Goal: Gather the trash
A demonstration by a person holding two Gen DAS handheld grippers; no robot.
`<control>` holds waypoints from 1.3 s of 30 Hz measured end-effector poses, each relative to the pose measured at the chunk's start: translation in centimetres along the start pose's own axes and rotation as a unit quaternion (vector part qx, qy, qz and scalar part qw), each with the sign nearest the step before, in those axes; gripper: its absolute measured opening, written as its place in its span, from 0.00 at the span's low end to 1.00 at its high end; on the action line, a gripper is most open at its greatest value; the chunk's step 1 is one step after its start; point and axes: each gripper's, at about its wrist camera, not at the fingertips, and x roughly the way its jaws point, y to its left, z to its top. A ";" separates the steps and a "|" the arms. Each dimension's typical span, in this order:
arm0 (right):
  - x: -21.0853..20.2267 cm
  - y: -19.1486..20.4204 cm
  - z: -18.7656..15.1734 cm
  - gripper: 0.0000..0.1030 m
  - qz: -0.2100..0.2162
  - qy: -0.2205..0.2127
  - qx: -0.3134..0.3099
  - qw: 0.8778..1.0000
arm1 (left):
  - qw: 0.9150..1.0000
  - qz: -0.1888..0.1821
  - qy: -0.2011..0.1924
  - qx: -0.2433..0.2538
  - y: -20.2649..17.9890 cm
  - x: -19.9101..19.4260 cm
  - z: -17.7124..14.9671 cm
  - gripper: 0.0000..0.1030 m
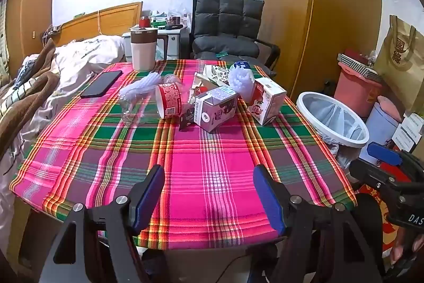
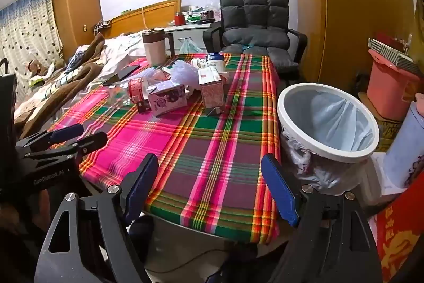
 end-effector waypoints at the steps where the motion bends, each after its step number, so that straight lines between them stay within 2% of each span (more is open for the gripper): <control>1: 0.0 0.1 0.0 0.78 0.001 0.001 0.001 1.000 | 1.000 0.000 0.000 0.001 0.0 0.0 0.0 0.67; 12: -0.6 0.5 -0.1 0.78 -0.004 -0.003 0.003 1.000 | 1.000 0.002 -0.007 0.007 -0.8 -1.9 0.5 0.67; 39: -0.8 0.7 -0.3 0.78 -0.003 -0.005 0.003 1.000 | 1.000 -0.007 -0.013 0.007 -0.4 -2.1 0.1 0.67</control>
